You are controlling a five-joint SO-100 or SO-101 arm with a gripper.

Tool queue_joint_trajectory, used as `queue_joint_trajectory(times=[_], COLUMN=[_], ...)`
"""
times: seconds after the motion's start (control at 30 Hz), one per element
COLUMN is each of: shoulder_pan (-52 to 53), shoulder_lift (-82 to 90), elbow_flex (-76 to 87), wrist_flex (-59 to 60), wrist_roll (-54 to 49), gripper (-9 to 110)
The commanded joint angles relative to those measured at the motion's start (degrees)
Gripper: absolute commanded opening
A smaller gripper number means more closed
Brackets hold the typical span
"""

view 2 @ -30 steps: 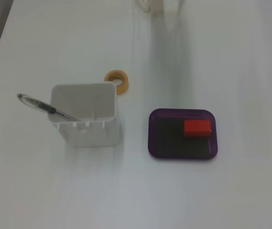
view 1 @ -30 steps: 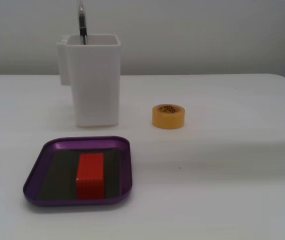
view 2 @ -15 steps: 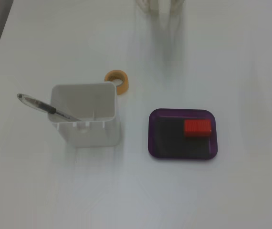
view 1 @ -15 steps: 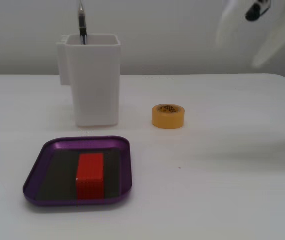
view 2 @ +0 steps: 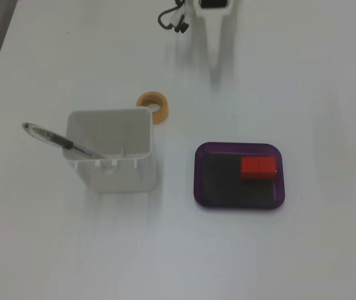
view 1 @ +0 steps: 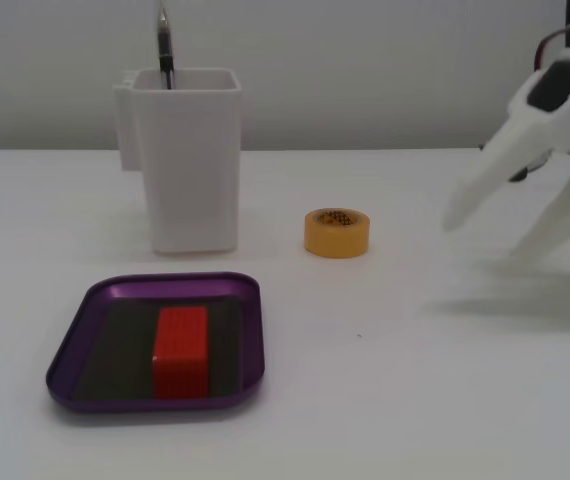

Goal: Pick up the red cube and place it in the box.

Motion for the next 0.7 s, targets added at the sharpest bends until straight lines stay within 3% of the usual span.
queue_joint_trajectory(times=[0.0,0.3,0.47,0.67], shoulder_pan=[-0.2,-0.2,-0.2,-0.2], shoulder_lift=[5.9,8.2,8.2,8.2], elbow_flex=[3.2,7.0,7.0,7.0], wrist_flex=[-0.3,-0.9,-0.7,-0.9], wrist_roll=[-0.1,0.3,0.4,0.4], gripper=[18,17,0,-1])
